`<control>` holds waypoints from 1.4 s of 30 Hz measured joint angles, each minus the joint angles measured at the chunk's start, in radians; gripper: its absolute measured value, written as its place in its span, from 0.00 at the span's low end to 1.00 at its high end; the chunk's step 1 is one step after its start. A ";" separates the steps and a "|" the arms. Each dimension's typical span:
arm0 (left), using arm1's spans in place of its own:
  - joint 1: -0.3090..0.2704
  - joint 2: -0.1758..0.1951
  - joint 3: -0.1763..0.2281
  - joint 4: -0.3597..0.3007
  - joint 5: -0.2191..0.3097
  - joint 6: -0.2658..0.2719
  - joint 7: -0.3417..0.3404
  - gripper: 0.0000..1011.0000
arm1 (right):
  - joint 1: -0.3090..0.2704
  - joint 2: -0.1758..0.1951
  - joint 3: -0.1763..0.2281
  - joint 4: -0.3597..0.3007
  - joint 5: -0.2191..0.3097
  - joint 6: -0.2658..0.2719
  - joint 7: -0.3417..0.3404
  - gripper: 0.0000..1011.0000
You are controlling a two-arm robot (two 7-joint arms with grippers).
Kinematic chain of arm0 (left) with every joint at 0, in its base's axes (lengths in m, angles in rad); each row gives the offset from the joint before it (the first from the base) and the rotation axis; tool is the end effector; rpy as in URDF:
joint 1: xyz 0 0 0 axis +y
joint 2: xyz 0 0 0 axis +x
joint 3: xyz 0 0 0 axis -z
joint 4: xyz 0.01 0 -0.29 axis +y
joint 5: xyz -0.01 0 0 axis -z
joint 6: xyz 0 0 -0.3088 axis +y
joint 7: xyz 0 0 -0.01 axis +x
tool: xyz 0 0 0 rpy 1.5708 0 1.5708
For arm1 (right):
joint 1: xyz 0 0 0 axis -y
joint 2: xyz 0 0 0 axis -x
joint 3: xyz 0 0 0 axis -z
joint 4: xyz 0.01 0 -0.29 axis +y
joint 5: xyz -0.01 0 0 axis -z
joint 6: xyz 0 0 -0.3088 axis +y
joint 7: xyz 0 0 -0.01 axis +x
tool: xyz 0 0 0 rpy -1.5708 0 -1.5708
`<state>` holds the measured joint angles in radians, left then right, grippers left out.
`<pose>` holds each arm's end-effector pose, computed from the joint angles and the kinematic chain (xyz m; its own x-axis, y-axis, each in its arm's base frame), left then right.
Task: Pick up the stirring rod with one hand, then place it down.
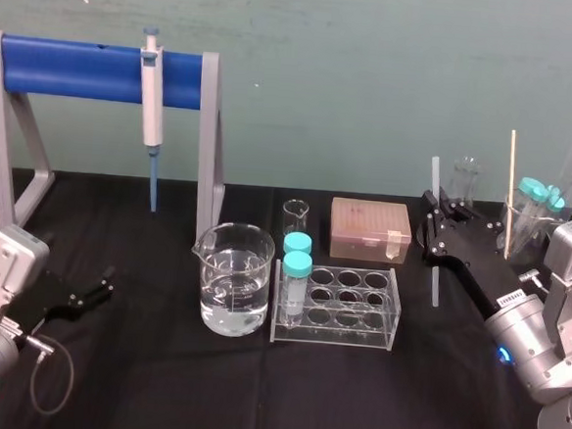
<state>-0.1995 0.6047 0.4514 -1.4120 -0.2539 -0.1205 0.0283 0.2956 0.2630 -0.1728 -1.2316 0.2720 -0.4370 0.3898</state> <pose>0.3581 0.0827 -0.3023 0.2923 0.8803 0.3737 -0.9553 0.2873 0.0703 0.4071 -0.0543 -0.2952 0.4215 -0.8926 0.1600 0.8353 0.4508 0.3148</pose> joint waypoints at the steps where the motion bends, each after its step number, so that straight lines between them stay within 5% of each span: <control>1: 0.000 0.000 0.000 0.000 0.000 0.000 0.000 0.99 | 0.000 0.000 0.000 0.000 0.000 0.000 0.000 0.07; 42: 0.000 0.000 0.000 0.000 0.000 0.000 0.000 0.99 | 0.002 0.002 -0.004 0.001 0.009 0.005 0.007 0.07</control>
<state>-0.1995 0.6047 0.4514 -1.4120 -0.2539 -0.1205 0.0283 0.2972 0.2654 -0.1771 -1.2305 0.2811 -0.4320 0.3967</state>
